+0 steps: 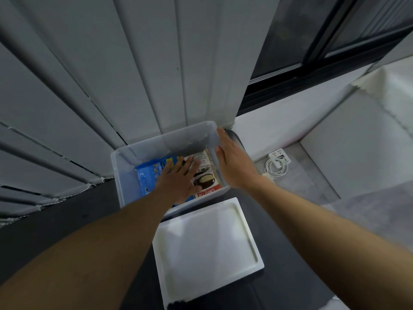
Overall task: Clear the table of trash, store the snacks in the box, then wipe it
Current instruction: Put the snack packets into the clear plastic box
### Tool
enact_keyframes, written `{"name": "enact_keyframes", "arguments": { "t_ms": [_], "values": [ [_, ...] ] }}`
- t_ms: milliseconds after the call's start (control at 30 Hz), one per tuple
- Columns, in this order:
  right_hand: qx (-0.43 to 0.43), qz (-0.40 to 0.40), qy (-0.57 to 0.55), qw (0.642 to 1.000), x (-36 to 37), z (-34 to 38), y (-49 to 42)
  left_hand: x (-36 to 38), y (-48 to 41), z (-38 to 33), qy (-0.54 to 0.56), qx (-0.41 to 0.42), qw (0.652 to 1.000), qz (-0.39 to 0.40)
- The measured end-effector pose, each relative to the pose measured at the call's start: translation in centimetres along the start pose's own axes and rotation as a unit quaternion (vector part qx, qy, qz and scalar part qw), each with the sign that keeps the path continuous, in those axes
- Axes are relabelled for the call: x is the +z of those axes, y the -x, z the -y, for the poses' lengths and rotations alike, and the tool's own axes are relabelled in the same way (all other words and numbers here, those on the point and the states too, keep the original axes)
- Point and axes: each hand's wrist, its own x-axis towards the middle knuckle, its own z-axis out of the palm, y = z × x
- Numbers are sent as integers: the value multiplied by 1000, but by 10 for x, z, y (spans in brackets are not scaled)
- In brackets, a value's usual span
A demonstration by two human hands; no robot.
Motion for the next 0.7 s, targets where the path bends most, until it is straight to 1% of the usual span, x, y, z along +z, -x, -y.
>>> {"name": "enact_keyframes", "arguments": {
  "t_ms": [200,333,433,567,700],
  "values": [
    [-2,3,0,1000,-1,1,-1,-5,-1,4,0,1,1000,23],
    [15,13,5,1000,-1,3,-1,-16,7,7,15,-7,1000,22],
    [29,30,18,999,0,2,-1,-22,17,12,29,-19,999,3],
    [34,67,87,993,-4,5,-1,-31,41,21,53,-44,997,-34],
    [30,57,148,987,-10,20,-1,-40,71,30,88,-72,989,-98]
  ]
}}
